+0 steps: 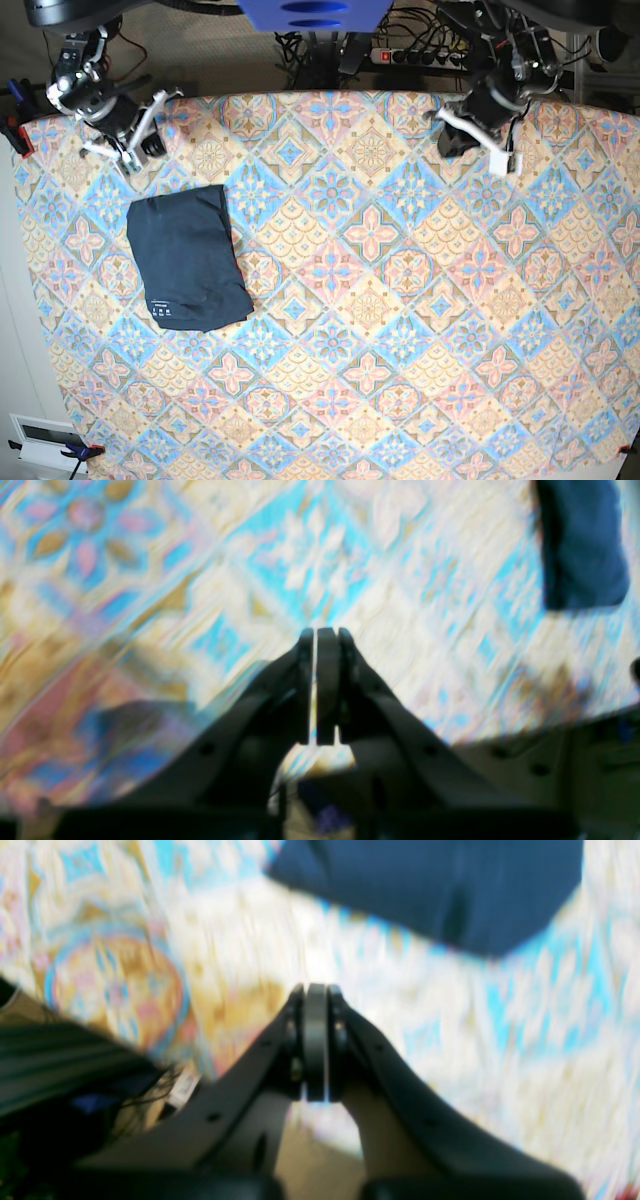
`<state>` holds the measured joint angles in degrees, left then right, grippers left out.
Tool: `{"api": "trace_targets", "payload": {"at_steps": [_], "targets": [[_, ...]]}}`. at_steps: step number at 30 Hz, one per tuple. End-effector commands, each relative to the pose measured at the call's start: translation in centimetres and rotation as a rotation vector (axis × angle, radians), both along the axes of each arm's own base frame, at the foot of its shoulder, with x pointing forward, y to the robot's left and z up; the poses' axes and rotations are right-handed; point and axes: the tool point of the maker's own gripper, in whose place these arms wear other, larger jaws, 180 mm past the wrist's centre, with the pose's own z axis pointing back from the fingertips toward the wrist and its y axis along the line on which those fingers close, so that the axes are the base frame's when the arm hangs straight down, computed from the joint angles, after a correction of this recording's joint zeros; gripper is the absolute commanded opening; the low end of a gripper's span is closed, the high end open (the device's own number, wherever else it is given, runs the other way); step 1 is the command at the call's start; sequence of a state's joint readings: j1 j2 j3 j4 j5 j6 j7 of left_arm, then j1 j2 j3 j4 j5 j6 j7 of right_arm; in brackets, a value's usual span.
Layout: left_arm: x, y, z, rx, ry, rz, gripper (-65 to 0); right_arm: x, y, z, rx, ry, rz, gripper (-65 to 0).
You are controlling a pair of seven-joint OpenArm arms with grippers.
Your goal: Layout the t-shirt on the table in an organized manner, then fold the t-shirt properly
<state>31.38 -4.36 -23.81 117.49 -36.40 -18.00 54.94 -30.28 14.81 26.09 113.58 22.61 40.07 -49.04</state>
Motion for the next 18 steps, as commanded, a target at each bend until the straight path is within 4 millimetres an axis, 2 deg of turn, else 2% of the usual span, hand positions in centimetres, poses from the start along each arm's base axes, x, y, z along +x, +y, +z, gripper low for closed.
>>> {"api": "trace_targets", "payload": {"at_steps": [1,5,7,10,13,15,18], "targets": [[-0.6,0.2,0.4,-0.005,-0.006,-0.016,-64.9,-0.1,-0.6,1.0,0.017,-0.032,-0.014,-65.0],[-3.6,2.9,0.4,-0.005,0.054,0.004,-64.9,-1.7,-1.4,1.9,0.106,-0.036,-0.082,-65.0],[-5.0,5.3,0.9,-0.004,0.067,0.079,-64.9,-2.2,-2.1,2.6,0.143,-0.050,-0.122,-65.0],[-8.1,9.8,1.5,0.066,0.113,0.191,-64.9,-5.3,-3.9,2.2,0.116,0.017,-0.171,-65.0],[-11.0,13.2,2.0,0.145,0.168,0.263,-64.9,-8.0,-4.2,1.3,0.105,0.092,-0.186,-65.0],[-12.6,14.5,2.3,0.181,0.200,0.291,-64.9,-10.3,-4.4,0.4,0.106,0.161,-0.198,-65.0],[-15.5,15.4,2.2,0.214,0.278,0.301,-64.9,-13.7,-4.6,-1.0,0.118,0.262,-0.231,-65.0]]}}
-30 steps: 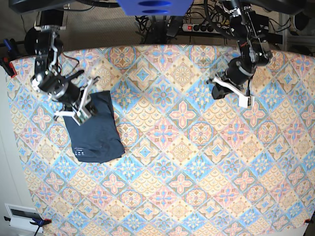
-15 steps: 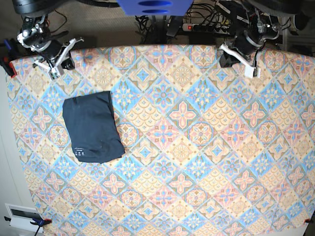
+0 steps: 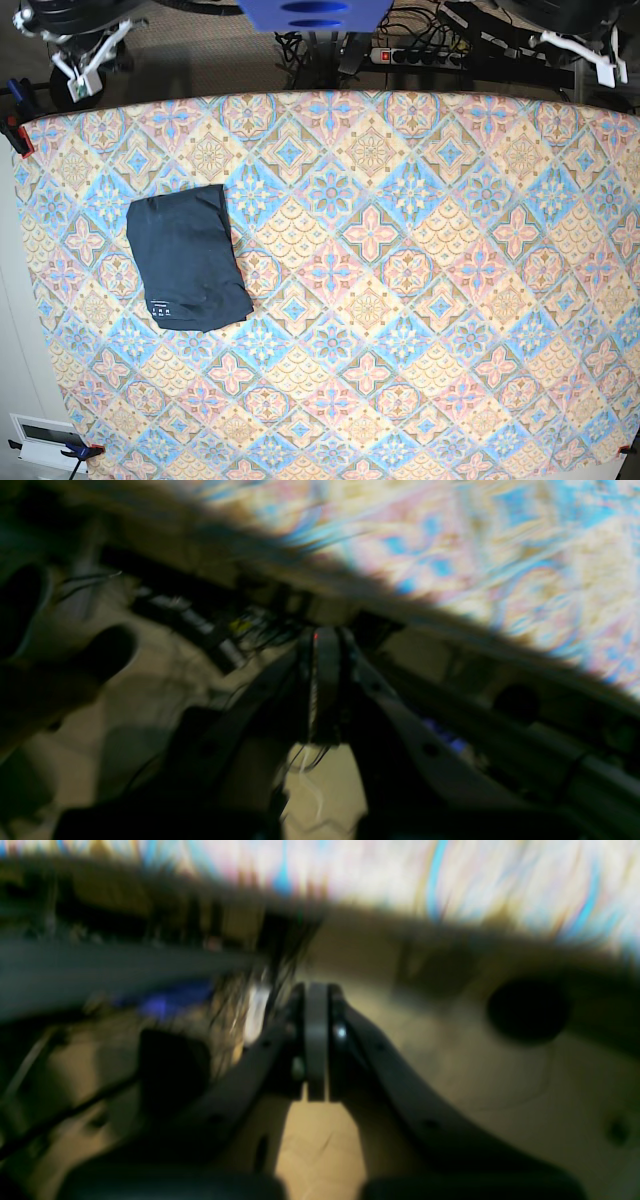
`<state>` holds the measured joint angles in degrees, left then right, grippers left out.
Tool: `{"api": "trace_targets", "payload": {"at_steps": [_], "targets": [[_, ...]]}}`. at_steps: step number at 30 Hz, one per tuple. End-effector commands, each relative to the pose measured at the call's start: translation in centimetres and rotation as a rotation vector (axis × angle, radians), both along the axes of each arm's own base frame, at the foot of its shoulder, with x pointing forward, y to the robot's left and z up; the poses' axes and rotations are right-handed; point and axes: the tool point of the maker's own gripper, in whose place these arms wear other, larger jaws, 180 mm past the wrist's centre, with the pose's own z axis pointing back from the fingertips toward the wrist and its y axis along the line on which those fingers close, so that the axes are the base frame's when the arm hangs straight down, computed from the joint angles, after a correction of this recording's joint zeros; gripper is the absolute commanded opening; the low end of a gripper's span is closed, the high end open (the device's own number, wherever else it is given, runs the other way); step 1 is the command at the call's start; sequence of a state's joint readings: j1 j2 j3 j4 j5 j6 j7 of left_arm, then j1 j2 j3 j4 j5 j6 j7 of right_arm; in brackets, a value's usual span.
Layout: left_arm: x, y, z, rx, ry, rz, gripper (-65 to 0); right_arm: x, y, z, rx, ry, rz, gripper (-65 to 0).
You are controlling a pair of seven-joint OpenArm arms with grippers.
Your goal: Layout the t-shirt on the table in an organized manner, then fold the t-shirt properly
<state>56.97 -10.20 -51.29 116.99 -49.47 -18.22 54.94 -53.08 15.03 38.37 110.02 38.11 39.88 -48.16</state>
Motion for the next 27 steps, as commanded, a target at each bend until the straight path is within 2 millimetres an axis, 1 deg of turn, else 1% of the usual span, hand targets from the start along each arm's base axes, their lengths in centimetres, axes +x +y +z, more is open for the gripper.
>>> {"api": "trace_targets", "payload": {"at_steps": [1,4,5,7,9,10,11,12,13,14,15,16,17,18,19,21,23,25,27], "targets": [[-1.1,0.4,0.1,0.026,0.035,-0.011,-64.9,-1.2,-0.2,-0.3,0.010,0.032,-0.009,-65.0],[-3.8,1.9,-1.4,0.097,0.153,-0.007,-64.9,-4.8,-0.4,-3.2,0.059,0.151,-0.078,-65.0],[-4.5,1.8,-2.2,0.106,0.191,-0.020,-64.9,-5.8,-0.4,-4.0,0.073,0.183,-0.097,-65.0],[-5.9,1.2,-4.1,0.101,0.257,-0.048,-64.9,-8.0,0.0,-5.6,0.111,0.252,-0.132,-65.0],[-6.6,0.6,-6.0,0.099,0.265,-0.064,-64.9,-10.3,0.8,-7.1,0.150,0.325,-0.156,-65.0],[-6.5,0.1,-6.9,0.092,0.248,-0.066,-64.9,-11.5,1.2,-7.7,0.159,0.364,-0.160,-65.0],[-6.4,-0.8,-8.0,0.078,0.232,-0.080,-64.9,-12.5,1.6,-8.3,0.165,0.393,-0.154,-65.0],[-6.5,-1.5,-8.9,0.063,0.226,-0.089,-64.9,-13.2,1.9,-8.7,0.167,0.412,-0.149,-65.0],[-6.2,-2.5,-9.8,0.046,0.214,-0.103,-64.9,-13.9,2.2,-9.1,0.163,0.433,-0.134,-65.0],[-5.7,-3.6,-10.9,0.027,0.206,-0.125,-64.9,-14.2,2.2,-9.6,0.153,0.447,-0.118,-65.0],[-5.7,-4.6,-11.9,0.010,0.216,-0.146,-64.9,-13.5,2.1,-10.3,0.143,0.438,-0.107,-65.0],[-6.0,-5.6,-13.1,-0.010,0.237,-0.164,-64.9,-12.0,2.1,-11.1,0.136,0.419,-0.096,-65.0],[-6.1,-6.5,-14.2,-0.029,0.252,-0.176,-64.9,-10.2,1.8,-11.9,0.127,0.391,-0.095,-65.0],[-5.9,-7.4,-15.4,-0.048,0.263,-0.187,-64.9,-9.3,1.5,-12.7,0.116,0.386,-0.095,-65.0],[-5.6,-8.3,-16.6,-0.066,0.264,-0.191,-64.9,-9.2,1.3,-13.5,0.113,0.399,-0.105,-65.0],[-5.6,-9.2,-18.5,-0.077,0.275,-0.202,-64.9,-9.5,1.1,-14.9,0.125,0.414,-0.146,-65.0],[-6.3,-10.1,-20.3,-0.083,0.289,-0.219,-64.9,-9.7,1.3,-16.2,0.155,0.408,-0.205,-65.0],[-6.5,-11.5,-21.8,-0.094,0.277,-0.242,-64.9,-9.6,2.4,-17.5,0.195,0.401,-0.226,-65.0],[-6.6,-12.3,-23.1,-0.100,0.272,-0.260,-64.9,-9.1,3.7,-18.6,0.231,0.387,-0.236,-65.0]]}}
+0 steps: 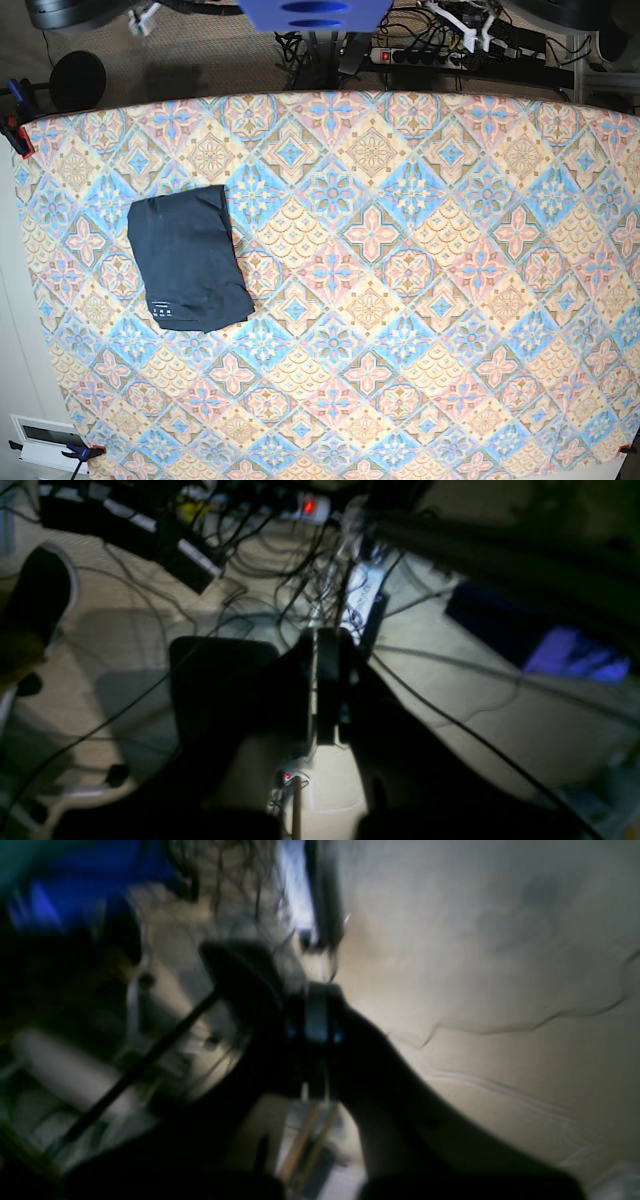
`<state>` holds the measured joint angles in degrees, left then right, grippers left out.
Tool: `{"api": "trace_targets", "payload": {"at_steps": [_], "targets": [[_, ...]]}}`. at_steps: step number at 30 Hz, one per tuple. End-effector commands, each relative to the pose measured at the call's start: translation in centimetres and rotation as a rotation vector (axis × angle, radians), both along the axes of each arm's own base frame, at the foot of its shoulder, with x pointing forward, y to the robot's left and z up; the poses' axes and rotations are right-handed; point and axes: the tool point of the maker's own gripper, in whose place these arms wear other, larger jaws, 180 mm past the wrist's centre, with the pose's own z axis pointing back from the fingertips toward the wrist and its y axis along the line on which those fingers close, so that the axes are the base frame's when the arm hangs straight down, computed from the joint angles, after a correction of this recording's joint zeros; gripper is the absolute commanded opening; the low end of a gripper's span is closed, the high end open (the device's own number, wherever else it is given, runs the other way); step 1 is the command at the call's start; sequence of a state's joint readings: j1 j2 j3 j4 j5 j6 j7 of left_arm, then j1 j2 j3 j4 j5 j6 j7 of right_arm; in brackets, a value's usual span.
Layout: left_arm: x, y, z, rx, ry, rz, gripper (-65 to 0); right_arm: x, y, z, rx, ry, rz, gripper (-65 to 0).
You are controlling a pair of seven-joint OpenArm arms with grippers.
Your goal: Layout the t-shirt on the table in an organized manner, then fold the t-shirt properly
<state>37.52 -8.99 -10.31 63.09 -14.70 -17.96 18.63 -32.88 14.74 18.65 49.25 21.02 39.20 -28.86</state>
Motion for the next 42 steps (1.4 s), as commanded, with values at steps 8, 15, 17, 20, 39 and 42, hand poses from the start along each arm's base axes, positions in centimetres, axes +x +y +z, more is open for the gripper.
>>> {"api": "trace_targets", "payload": {"at_steps": [8,15,17,20,39,42], "targets": [[-0.7,-2.0,-3.5,-0.025,0.005,-0.022,-64.9,4.0,0.6,-2.5,0.028,-0.110,-0.088,-65.0],[-1.3,-4.5,-5.4,-0.048,-0.018,-0.012,-64.8,5.4,1.8,-3.5,0.043,-0.167,-0.100,-65.0],[-1.2,-4.6,-5.7,-0.043,-0.027,0.003,-64.8,6.3,1.9,-3.7,0.030,-0.195,-0.086,-65.0],[-1.1,-5.9,-6.1,-0.054,-0.034,0.031,-64.8,6.5,1.5,-4.2,-0.020,-0.197,-0.063,-65.0],[2.7,-11.6,-6.3,-0.142,-0.094,-0.046,-64.7,7.4,-1.5,-6.7,-0.277,-0.132,-0.019,-65.0],[2.8,-11.8,-6.3,-0.145,-0.096,-0.044,-64.7,7.2,0.2,-7.2,-0.283,-0.117,-0.031,-65.0]]}}
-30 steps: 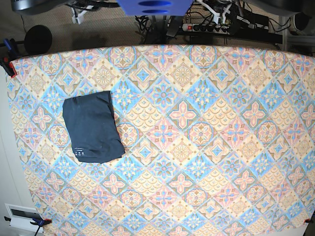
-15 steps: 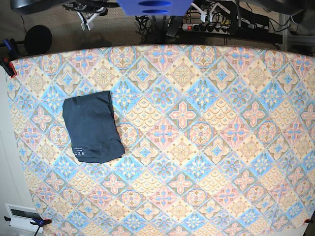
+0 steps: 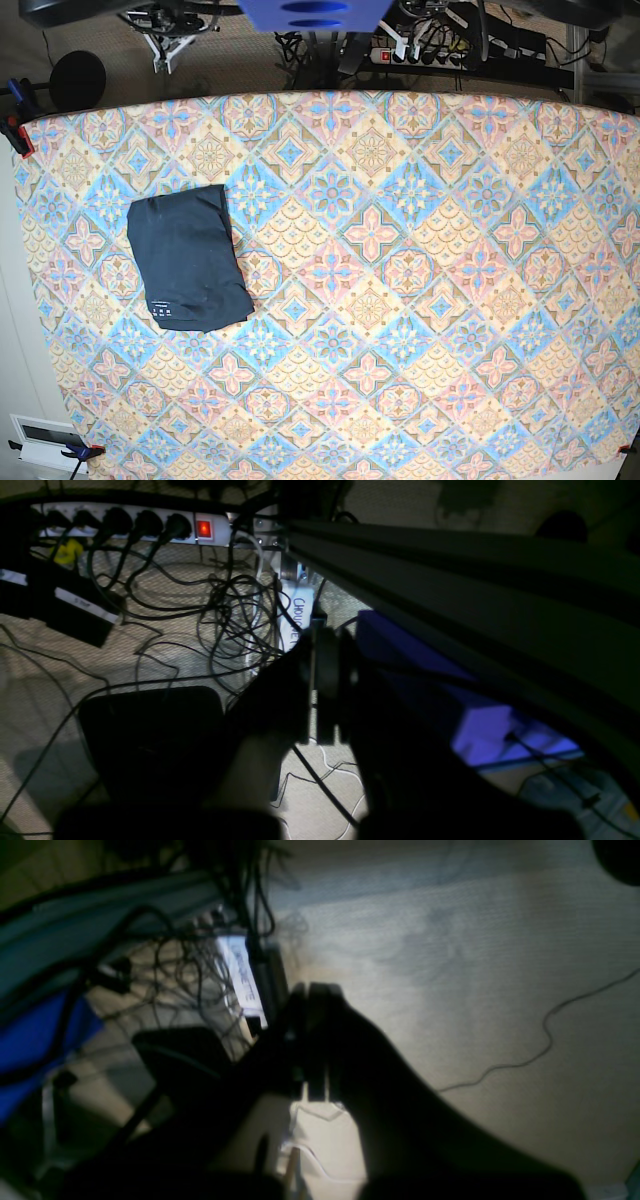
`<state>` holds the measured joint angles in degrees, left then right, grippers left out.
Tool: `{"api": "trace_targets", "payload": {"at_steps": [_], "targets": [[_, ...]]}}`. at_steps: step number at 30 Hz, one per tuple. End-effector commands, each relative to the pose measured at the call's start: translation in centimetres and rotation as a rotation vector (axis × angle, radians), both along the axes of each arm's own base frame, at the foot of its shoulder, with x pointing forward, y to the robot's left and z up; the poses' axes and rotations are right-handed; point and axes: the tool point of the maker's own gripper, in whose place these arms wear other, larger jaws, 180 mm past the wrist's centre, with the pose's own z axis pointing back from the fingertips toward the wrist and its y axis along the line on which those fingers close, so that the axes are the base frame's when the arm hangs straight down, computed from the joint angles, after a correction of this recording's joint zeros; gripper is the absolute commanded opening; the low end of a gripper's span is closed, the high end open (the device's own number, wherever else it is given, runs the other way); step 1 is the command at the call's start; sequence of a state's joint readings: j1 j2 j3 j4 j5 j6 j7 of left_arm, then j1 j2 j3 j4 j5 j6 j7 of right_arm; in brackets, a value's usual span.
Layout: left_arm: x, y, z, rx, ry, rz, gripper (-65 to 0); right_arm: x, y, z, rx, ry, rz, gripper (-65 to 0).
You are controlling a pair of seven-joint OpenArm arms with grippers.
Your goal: Layout the t-shirt on the table in an organized manner, then fold the t-shirt properly
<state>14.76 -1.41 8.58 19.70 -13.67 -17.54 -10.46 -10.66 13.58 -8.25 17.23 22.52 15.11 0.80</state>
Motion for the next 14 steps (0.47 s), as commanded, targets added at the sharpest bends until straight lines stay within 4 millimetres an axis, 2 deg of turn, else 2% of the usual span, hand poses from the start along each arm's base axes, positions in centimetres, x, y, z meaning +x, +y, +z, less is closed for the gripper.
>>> {"api": "trace_targets", "payload": {"at_steps": [1,5,7,14], "targets": [[0.1,-0.3,0.1,-0.009,-0.006,0.006,-64.7,-0.4,0.7,-0.1,0.008,0.006,-0.005,-65.0],[0.6,-0.3,0.1,-0.009,-0.013,0.013,-64.7,-0.4,3.0,-0.5,0.032,0.007,-0.016,-65.0],[0.6,-0.2,0.1,-0.009,-0.013,0.015,-64.7,-0.2,3.4,-0.5,0.037,0.004,-0.034,-65.0],[0.6,-0.1,0.1,-0.007,-0.013,0.017,-64.7,1.9,1.3,-0.3,0.006,-0.050,-0.191,-65.0]]}}
